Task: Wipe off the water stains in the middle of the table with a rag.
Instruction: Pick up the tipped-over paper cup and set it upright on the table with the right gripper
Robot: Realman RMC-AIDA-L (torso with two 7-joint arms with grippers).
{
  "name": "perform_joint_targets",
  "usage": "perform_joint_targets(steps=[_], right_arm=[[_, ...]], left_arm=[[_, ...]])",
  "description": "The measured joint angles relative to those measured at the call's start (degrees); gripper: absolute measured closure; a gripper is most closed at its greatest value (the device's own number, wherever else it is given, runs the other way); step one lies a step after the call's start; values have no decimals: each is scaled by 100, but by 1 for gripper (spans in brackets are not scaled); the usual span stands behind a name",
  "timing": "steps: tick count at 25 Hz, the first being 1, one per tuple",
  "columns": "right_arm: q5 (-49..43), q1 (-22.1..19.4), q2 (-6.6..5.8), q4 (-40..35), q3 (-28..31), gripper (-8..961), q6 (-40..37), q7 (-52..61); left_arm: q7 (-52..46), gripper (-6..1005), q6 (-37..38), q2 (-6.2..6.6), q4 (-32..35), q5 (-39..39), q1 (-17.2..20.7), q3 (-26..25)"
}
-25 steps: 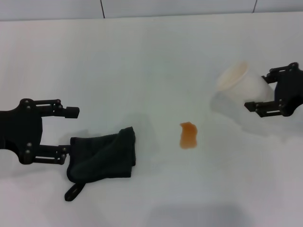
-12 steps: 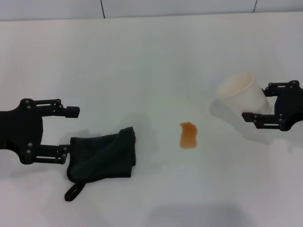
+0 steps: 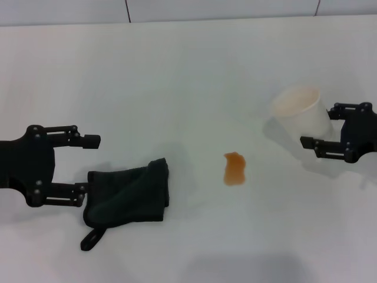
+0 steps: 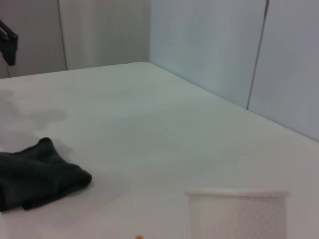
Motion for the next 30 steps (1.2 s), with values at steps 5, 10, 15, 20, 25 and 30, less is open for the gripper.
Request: perform_joint_targets(steps=[5, 10, 15, 20, 25, 30], right_arm=[[419, 57, 7, 555, -46, 301, 127, -694], [1126, 21, 7, 1025, -59, 302, 31, -1495], [1480, 42, 8, 1532, -61, 302, -53, -2016], [1843, 52, 15, 1941, -132, 303, -95, -2497], [1945, 60, 16, 2110, -160, 303, -51, -2635], [1949, 79, 17, 2235, -166, 303, -36, -2778]], left_arm=[[13, 210, -15, -3, -34, 2, 12, 0], [2, 210, -18, -13, -38, 3, 24, 2], [-5, 211, -18, -22, -38, 3, 32, 14], [-14, 211, -18, -22, -41, 3, 28, 25], [21, 211, -35, -10, -154, 2, 3, 26], [22, 211, -67, 1, -182, 2, -12, 26]])
